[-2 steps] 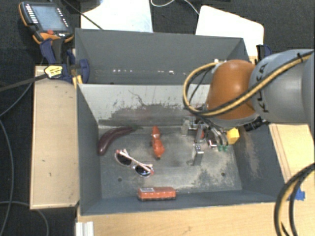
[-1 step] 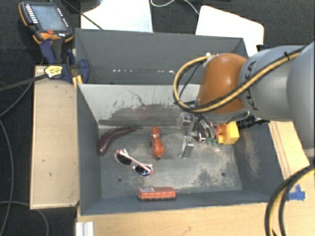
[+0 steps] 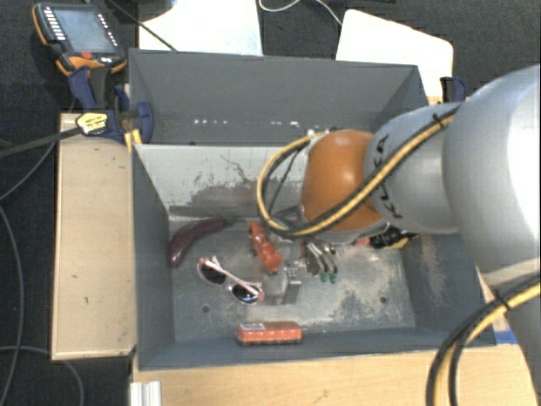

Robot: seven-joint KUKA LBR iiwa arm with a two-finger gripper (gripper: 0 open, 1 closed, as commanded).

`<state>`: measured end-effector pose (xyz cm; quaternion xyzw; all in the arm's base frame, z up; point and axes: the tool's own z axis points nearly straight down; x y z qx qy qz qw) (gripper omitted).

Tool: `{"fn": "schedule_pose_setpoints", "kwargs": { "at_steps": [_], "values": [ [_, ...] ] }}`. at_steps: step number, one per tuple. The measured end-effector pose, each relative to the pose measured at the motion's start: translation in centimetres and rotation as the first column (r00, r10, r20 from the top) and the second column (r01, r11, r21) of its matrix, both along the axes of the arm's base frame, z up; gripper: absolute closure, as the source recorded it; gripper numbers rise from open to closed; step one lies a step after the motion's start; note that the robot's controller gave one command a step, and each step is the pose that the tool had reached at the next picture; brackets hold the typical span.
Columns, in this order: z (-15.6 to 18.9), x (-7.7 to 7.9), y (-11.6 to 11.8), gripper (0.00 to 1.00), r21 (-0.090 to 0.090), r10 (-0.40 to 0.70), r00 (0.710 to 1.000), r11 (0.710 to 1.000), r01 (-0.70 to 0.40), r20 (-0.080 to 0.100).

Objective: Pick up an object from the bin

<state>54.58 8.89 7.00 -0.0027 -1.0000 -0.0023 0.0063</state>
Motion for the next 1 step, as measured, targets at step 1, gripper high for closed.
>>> {"fn": "schedule_pose_setpoints", "kwargs": {
  "at_steps": [1],
  "values": [
    [0.05, 0.44, -1.84, 1.0, -0.002, -0.15, 0.988, 0.989, 0.15, 0.02]
  ]
}}
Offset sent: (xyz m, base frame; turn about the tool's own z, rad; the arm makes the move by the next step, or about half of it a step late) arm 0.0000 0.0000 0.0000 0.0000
